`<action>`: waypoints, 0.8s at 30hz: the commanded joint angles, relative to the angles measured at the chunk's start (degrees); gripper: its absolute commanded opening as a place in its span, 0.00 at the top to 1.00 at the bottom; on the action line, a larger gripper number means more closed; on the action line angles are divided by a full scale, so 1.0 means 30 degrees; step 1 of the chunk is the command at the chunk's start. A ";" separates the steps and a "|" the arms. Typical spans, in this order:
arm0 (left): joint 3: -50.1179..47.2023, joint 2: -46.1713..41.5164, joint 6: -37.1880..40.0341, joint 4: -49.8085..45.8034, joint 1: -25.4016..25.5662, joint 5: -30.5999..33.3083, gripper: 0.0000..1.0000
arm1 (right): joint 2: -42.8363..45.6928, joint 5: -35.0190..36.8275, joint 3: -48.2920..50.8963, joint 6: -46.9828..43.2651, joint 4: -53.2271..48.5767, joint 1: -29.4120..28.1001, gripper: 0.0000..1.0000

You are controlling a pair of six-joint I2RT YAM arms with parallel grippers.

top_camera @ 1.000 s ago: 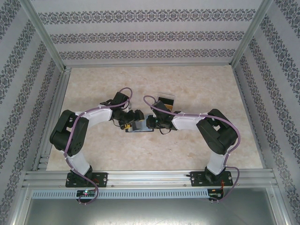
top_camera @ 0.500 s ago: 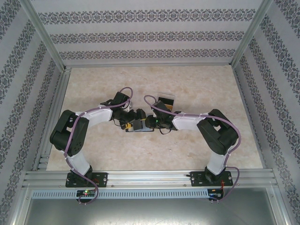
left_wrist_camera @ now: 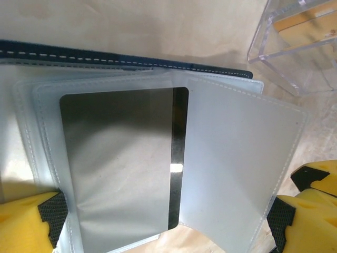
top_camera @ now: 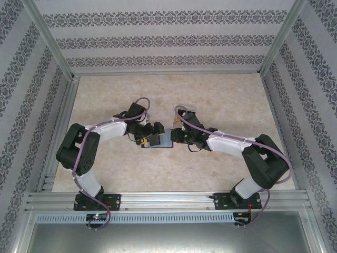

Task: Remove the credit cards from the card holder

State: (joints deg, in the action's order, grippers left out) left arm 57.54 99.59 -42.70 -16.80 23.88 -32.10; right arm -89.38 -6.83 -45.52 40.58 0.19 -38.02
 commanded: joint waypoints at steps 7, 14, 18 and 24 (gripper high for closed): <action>0.1018 -0.1650 0.0904 -0.2086 -0.0587 0.0548 0.01 | 0.0490 0.0255 -0.0307 0.0175 -0.0083 -0.0248 0.66; 0.0769 -0.1732 0.0849 -0.1902 -0.0822 0.0494 0.04 | 0.0118 -0.0940 -0.1228 0.0006 0.0098 -0.0510 0.71; 0.0233 -0.1763 0.0750 -0.1753 -0.1233 0.0923 0.30 | -0.1344 -0.2660 -0.2385 0.0213 0.0472 -0.0766 0.74; -0.0377 -0.1142 0.1051 -0.1725 -0.1442 0.1000 0.75 | -0.3665 -0.4155 -0.3877 0.1208 0.1015 -0.0818 0.78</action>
State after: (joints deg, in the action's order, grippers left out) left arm 57.63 95.22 -40.27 -20.64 20.12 -29.76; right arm -97.69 -15.31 -54.74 42.09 2.11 -40.01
